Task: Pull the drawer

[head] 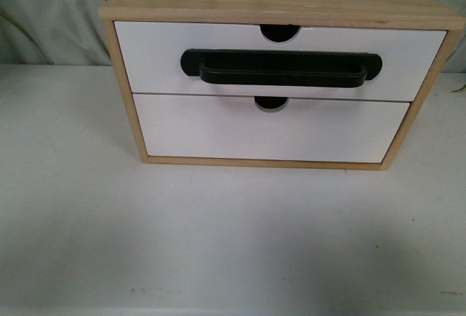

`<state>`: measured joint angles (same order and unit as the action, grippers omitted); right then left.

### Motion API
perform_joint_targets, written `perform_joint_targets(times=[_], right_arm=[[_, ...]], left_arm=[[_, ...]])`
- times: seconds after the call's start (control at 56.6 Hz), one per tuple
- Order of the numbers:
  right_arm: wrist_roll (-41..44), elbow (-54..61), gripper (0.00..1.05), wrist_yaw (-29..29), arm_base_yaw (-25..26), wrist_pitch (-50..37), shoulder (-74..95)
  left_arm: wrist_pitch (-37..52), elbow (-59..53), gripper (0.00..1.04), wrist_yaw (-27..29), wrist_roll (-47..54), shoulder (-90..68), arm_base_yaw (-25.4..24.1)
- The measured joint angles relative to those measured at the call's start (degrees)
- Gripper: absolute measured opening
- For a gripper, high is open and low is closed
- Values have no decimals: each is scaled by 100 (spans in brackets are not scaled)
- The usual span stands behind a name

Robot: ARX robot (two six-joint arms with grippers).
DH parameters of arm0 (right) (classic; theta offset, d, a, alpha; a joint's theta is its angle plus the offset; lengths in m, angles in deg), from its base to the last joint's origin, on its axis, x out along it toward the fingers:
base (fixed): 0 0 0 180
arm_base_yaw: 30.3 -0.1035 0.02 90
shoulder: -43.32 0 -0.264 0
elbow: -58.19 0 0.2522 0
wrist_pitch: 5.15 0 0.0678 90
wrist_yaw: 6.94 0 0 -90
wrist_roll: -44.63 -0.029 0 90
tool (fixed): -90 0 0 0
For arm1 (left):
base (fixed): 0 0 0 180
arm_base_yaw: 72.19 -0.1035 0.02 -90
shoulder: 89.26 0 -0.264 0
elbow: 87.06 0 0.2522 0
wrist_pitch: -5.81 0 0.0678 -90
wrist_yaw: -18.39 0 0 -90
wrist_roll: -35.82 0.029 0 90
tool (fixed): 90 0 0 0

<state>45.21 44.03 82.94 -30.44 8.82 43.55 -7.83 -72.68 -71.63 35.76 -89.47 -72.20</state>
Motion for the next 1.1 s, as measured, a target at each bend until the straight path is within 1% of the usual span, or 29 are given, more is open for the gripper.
perform_joint_targets(times=[1.096], right_arm=[[0, 0, 96, 0, 0, 0, 0]], left_arm=[[0, 0, 98, 0, 0, 0, 0]])
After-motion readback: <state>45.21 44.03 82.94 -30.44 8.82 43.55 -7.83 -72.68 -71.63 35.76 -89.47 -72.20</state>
